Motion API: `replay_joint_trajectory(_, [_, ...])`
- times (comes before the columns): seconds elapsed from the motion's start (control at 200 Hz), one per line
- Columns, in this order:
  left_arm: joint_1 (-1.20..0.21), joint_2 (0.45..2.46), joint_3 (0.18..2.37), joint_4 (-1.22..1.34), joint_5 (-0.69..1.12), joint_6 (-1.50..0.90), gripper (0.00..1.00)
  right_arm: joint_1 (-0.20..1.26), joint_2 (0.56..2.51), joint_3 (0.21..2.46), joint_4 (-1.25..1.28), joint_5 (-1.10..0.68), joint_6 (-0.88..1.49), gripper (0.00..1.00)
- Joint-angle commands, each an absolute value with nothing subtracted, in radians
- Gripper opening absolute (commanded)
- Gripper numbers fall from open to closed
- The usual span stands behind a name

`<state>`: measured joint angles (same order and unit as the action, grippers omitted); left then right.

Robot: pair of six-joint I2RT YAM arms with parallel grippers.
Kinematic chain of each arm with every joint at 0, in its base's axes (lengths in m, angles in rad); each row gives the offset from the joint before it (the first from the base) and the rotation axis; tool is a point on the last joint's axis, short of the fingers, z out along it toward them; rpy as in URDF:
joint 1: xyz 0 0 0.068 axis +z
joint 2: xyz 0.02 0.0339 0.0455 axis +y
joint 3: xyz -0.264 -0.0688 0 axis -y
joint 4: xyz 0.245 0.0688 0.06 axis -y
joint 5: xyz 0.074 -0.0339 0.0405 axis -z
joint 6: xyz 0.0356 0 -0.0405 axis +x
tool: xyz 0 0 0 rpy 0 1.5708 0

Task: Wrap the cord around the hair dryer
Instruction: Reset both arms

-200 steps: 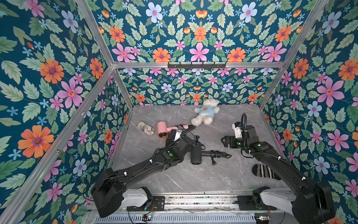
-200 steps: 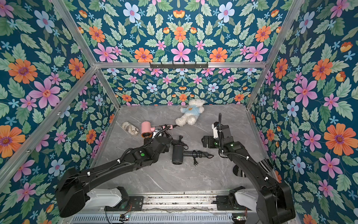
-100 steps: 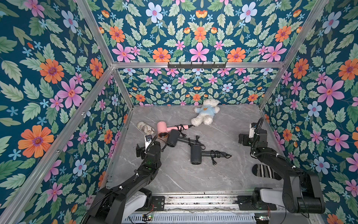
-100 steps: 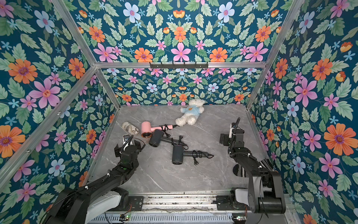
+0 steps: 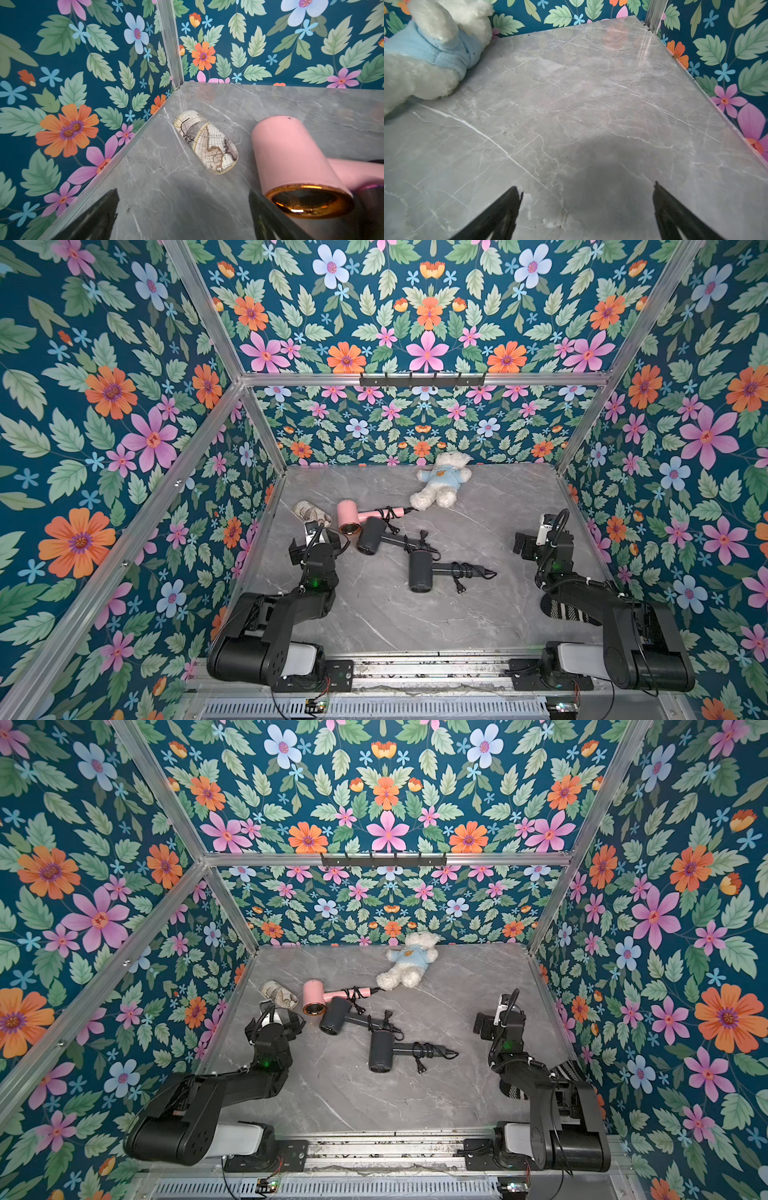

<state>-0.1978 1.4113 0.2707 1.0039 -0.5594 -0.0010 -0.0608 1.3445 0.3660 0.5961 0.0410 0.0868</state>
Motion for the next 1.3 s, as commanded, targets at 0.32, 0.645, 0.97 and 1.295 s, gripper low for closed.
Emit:
replay_joint_trajectory(0.32, [-0.086,1.534,0.310,1.128,-0.432,-0.061,0.99,-0.063,1.437,0.308,0.894,0.000,0.100,0.99])
replay_joint_trajectory(0.645, [-0.081,1.566,0.351,1.079,-0.364,-0.037,0.99,-0.063,1.447,0.286,0.943,0.007,0.101,0.99])
replay_joint_trajectory(0.97, [-0.066,1.564,0.328,1.114,-0.307,-0.035,0.99,-0.062,1.447,0.290,0.937,0.021,0.101,0.99])
replay_joint_trajectory(1.295, [-0.055,1.598,0.274,1.237,-0.299,-0.040,0.99,-0.062,1.447,0.291,0.937,0.023,0.103,0.99])
